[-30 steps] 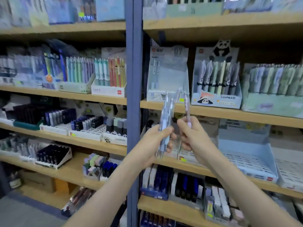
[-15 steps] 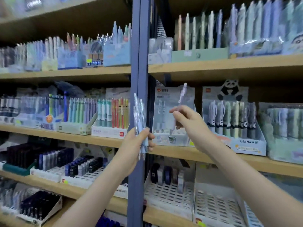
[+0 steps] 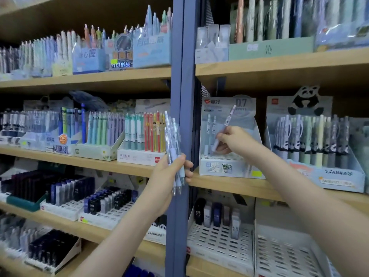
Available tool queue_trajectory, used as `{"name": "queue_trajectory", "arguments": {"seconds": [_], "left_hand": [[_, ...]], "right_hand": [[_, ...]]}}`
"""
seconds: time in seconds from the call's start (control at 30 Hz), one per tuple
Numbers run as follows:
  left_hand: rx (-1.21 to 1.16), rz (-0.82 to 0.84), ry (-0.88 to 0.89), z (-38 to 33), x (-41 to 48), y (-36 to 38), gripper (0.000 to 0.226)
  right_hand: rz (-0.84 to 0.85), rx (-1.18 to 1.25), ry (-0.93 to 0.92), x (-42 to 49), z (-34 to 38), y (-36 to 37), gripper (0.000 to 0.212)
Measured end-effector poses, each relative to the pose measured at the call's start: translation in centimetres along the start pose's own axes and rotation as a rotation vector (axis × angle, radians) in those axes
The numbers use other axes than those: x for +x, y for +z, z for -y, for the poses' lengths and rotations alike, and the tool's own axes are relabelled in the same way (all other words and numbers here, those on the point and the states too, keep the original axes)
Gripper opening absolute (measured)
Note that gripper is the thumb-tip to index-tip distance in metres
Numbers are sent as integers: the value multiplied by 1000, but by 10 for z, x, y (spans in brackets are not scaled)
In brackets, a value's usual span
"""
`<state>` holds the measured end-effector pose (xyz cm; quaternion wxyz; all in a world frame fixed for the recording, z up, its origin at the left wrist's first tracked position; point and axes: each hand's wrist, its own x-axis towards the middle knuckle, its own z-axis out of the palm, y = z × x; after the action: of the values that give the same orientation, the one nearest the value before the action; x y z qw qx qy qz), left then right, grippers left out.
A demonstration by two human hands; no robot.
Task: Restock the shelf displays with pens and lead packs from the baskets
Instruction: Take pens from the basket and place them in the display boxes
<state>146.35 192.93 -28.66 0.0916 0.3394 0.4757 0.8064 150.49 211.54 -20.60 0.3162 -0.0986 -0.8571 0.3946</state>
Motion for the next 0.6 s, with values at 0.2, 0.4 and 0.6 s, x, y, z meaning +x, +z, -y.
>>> {"name": "queue_trajectory", "arguments": {"seconds": [0.2,0.4,0.6], "left_hand": [[-18,5,-6,1,-4,0,6],[-14,66,-16,-2,-7,8,6],[-4,70,-10,-5,-8,13,7]], "right_hand": [[136,-146,8,-9,0,-1,17],[-98,47,-21,3,-1,-7,16],[-60,-117,27,10,-7,-4,10]]}}
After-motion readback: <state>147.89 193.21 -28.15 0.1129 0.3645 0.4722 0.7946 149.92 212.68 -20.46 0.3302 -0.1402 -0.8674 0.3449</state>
